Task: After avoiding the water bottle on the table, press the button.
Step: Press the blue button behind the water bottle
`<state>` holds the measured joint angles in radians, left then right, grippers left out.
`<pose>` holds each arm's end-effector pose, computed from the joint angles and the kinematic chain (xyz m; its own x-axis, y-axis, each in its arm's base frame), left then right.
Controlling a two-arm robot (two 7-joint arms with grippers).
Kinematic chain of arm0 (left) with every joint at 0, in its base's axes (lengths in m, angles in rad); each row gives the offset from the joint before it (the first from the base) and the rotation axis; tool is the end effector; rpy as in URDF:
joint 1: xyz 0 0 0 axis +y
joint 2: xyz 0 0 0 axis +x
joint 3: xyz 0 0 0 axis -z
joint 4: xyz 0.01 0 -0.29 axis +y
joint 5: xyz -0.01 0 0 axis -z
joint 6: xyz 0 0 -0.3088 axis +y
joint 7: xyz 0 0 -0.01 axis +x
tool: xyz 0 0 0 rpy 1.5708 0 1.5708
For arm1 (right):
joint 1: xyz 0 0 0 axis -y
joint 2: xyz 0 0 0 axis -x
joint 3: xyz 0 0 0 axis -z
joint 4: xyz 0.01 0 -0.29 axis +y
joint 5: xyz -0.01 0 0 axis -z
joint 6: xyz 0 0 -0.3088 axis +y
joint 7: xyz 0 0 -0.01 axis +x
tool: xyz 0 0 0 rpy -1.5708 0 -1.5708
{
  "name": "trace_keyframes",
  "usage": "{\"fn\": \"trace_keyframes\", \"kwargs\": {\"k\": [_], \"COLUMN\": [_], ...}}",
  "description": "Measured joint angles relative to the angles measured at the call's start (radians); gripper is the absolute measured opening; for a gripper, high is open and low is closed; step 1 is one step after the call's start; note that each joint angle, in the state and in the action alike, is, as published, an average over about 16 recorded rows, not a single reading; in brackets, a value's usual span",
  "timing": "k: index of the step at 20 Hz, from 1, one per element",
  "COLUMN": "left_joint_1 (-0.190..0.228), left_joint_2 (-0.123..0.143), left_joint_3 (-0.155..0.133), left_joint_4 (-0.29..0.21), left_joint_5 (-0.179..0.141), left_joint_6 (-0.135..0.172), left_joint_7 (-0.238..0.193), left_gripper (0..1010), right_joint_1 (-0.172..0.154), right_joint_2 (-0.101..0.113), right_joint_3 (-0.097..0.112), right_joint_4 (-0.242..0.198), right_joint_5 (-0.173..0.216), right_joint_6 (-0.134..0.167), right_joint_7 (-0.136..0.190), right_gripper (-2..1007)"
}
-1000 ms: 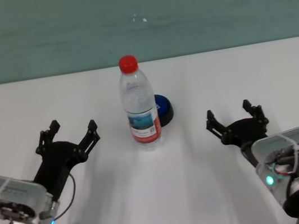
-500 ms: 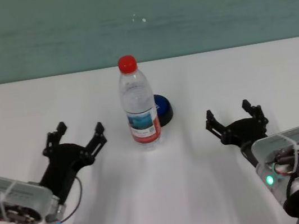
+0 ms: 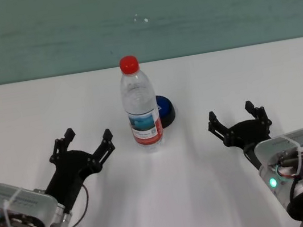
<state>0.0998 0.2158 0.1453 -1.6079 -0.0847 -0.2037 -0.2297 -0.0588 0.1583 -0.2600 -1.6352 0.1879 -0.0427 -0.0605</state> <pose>0.2948 0.0150 -0.3206 0.3782 0.9158 0.1349 -0.9171 0.3905 -0.0801 0.3002 0.0394 -0.3070 0.2028 -0.9779 -0.0508 0.9792 0.2028 0.0060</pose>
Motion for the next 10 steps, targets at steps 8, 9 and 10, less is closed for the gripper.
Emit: {"fn": "trace_keyframes", "kwargs": {"k": [8,9,10], "left_joint_1": [0.008,0.008,0.008], "left_joint_2": [0.008,0.008,0.009], "left_joint_3": [0.006,0.007,0.007], "left_joint_4": [-0.004,-0.005,-0.005], "left_joint_5": [-0.006,-0.006,-0.007], "left_joint_6": [-0.006,-0.006,-0.007], "left_joint_7": [-0.008,-0.008,-0.009], "left_gripper": [1010,1010,1010], "right_joint_1": [0.0,0.0,0.0], "right_joint_2": [0.0,0.0,0.0], "right_joint_3": [0.0,0.0,0.0], "right_joint_4": [0.0,0.0,0.0], "right_joint_5": [0.0,0.0,0.0], "right_joint_6": [0.0,0.0,0.0], "right_joint_7": [0.0,0.0,0.0], "right_gripper": [1004,1004,1004]}}
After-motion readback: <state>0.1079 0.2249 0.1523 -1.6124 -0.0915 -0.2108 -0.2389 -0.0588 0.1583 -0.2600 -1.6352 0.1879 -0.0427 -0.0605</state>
